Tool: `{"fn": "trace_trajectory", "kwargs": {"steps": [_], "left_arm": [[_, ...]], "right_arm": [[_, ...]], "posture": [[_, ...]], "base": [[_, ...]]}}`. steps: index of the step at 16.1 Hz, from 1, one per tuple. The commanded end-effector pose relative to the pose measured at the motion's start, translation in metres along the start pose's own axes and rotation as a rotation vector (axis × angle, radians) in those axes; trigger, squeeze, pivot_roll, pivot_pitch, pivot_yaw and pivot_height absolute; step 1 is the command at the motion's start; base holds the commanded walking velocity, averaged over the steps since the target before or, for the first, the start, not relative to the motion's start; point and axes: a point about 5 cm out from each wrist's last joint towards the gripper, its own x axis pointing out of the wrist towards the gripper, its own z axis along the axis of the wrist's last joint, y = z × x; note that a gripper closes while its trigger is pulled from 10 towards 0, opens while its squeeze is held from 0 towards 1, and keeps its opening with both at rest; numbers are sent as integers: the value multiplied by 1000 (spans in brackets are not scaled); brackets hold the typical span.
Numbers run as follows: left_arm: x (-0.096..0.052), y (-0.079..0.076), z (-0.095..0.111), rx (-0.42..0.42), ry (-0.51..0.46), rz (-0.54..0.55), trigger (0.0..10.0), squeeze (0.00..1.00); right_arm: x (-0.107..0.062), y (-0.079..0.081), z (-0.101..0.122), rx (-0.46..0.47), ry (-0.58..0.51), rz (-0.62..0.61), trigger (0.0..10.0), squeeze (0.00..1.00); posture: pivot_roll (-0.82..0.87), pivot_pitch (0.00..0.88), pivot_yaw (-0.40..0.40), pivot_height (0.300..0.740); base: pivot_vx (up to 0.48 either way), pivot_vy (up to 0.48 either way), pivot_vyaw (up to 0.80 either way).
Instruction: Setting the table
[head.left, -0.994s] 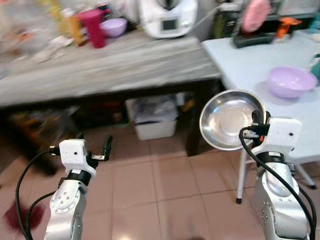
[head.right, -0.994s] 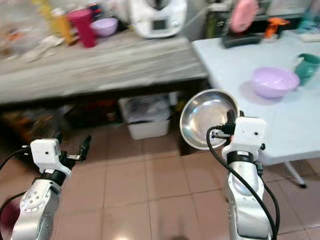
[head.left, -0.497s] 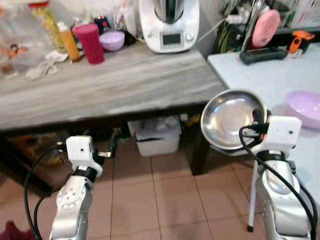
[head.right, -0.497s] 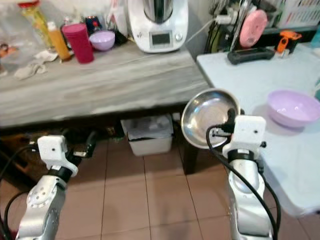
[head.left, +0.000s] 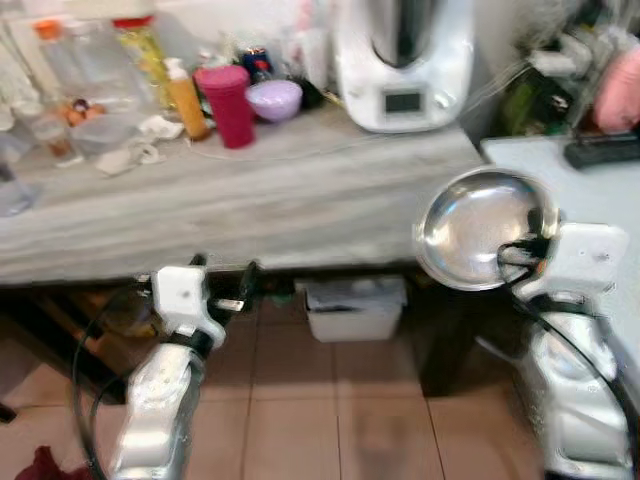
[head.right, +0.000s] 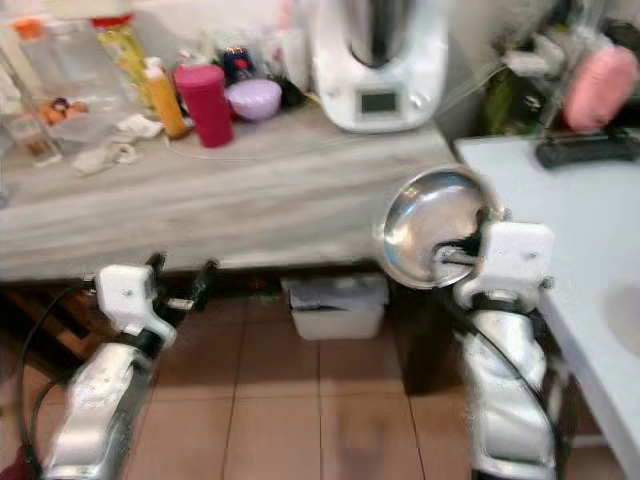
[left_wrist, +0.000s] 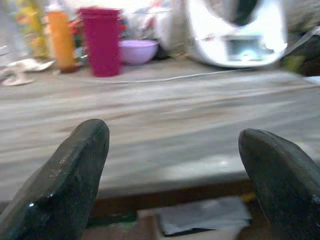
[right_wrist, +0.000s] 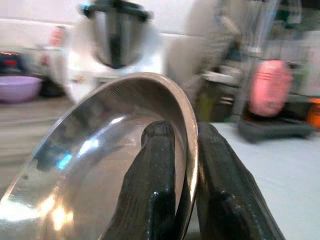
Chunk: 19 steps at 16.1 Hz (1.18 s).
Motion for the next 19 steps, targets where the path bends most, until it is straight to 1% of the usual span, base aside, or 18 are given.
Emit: {"fn": "trace_trajectory", "kwargs": {"steps": [1, 5, 6, 7, 11, 14, 17, 18, 19], "left_arm": [[3, -5, 3, -2, -14, -14, 10000, 0], [3, -7, 3, -13, -18, -19, 10000, 0], [3, -12, 5, 15, -28, -57, 10000, 0], [2, -13, 5, 27, -28, -78, 10000, 0], [-4, -10, 6, 40, -22, -94, 10000, 0], [-10, -8, 3, 68, 1, -119, 10000, 0], [-14, -5, 0, 128, 16, -179, 10000, 0], [-16, -3, -3, 143, 27, -201, 10000, 0], [-17, -3, -5, 152, 38, -222, 10000, 0]], "right_arm": [[1, -8, 3, -7, -17, -19, 10000, 0], [4, -10, 4, -2, -20, -21, 10000, 0], [3, -10, 2, 3, -10, -22, 10000, 0], [3, -9, 1, 8, -4, -21, 10000, 0], [7, -10, -2, 41, 11, -21, 10000, 0], [13, -6, -2, 100, 15, -3, 10000, 0], [20, 3, -7, 169, 42, 24, 10000, 0], [22, 7, -12, 184, 67, 32, 10000, 0], [24, 10, -16, 219, 93, 29, 10000, 0]], "posture": [[-256, 49, 65, 740], [-255, 59, 64, 740], [-252, 65, 62, 740], [-249, 72, 63, 740], [-239, 88, 71, 740], [-236, 96, 81, 740], [-229, 96, 88, 740], [-226, 94, 87, 740], [-224, 94, 88, 740]], "base": [[480, 0, 475], [434, 0, 483], [0, 0, 0], [0, 0, 0], [0, 0, 0], [0, 0, 0], [0, 0, 0], [0, 0, 0], [0, 0, 0]]}}
